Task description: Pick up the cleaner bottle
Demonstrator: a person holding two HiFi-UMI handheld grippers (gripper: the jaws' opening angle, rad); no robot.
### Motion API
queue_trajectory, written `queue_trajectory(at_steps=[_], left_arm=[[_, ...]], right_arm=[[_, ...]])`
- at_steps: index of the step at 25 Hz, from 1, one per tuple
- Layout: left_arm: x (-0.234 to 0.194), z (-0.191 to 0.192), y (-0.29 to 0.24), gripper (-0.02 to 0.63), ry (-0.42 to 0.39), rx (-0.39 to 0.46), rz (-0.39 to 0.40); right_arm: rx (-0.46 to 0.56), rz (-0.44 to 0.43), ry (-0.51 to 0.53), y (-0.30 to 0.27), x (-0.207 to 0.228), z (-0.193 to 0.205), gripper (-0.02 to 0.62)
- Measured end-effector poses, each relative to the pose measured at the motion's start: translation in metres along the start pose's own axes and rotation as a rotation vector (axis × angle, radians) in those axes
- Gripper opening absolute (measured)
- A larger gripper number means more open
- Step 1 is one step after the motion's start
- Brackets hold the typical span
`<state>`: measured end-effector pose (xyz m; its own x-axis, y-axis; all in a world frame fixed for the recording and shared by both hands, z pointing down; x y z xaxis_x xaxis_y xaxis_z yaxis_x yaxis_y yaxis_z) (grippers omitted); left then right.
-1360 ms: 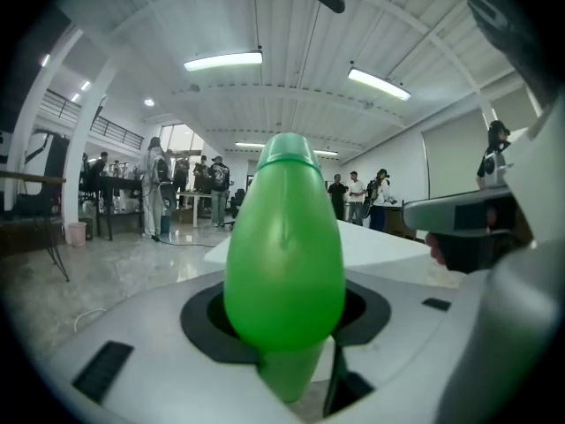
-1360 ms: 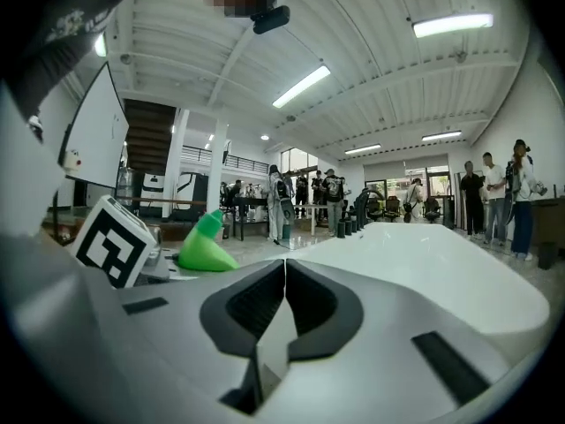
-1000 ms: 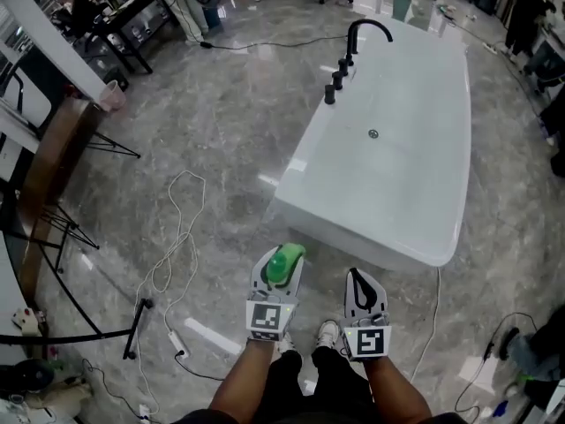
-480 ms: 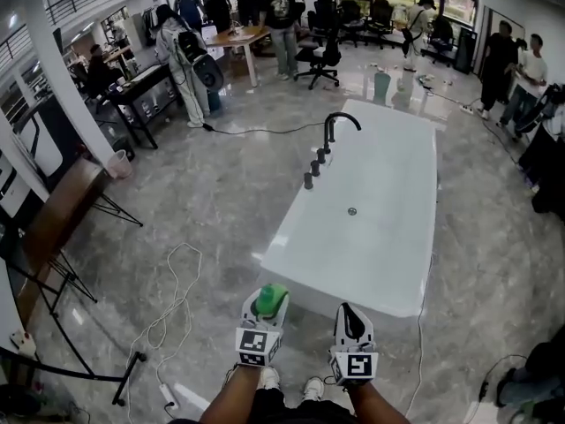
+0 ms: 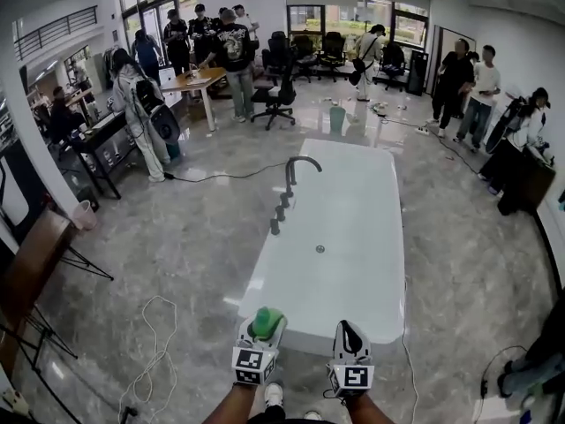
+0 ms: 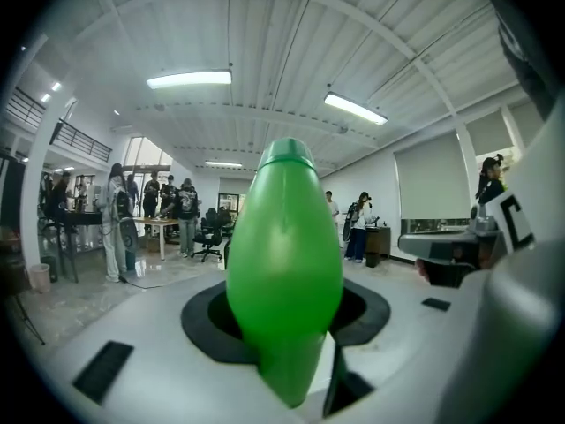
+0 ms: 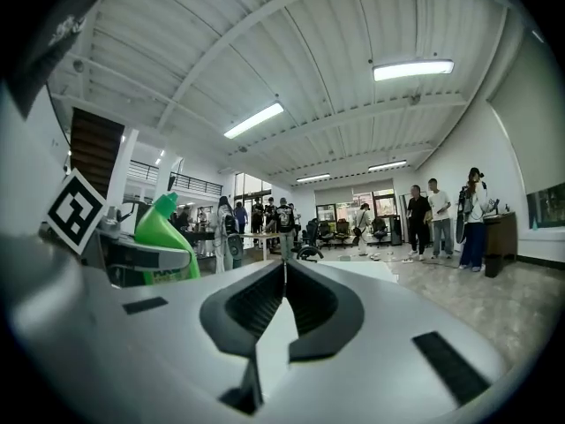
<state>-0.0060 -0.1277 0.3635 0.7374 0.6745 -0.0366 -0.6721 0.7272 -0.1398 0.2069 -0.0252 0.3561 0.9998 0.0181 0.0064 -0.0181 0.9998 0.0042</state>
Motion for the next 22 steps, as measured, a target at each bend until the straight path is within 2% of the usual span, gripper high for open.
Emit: queue_trajectory(at_steps=[5, 7, 14, 22], left_arm=[[-0.013, -0.027, -0.014, 0.186, 0.023, 0.002, 0.066], [-0.016, -0.032, -0.018, 0.186, 0.009, -0.006, 0.089], [-0.031, -0.049, -0.042, 0.186, -0.028, 0.027, 0.190], [-0.021, -0.043, -0.053, 0.186, -0.052, 0.012, 0.220]], right_arm=[[0.011, 0.042, 0.080, -0.016, -0.008, -0.017, 0.018], [0.021, 0.050, 0.119, -0.017, -0.014, -0.021, 0.017], [0.046, 0.158, 0.125, -0.035, -0.013, -0.032, 0.018], [0.050, 0.204, 0.149, -0.024, 0.006, -0.052, 0.017]])
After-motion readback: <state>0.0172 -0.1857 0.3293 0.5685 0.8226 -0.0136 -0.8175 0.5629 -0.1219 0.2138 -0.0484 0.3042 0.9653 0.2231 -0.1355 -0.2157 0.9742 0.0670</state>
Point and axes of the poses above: the fingertips, and each gripper's own axes: y backward along the fingers, x to its right, z out of its underside, the point moved 9 cm from there along y, backward along the fingers, and after that the axes turned 2 degrees about x, right-handed, at the moved point
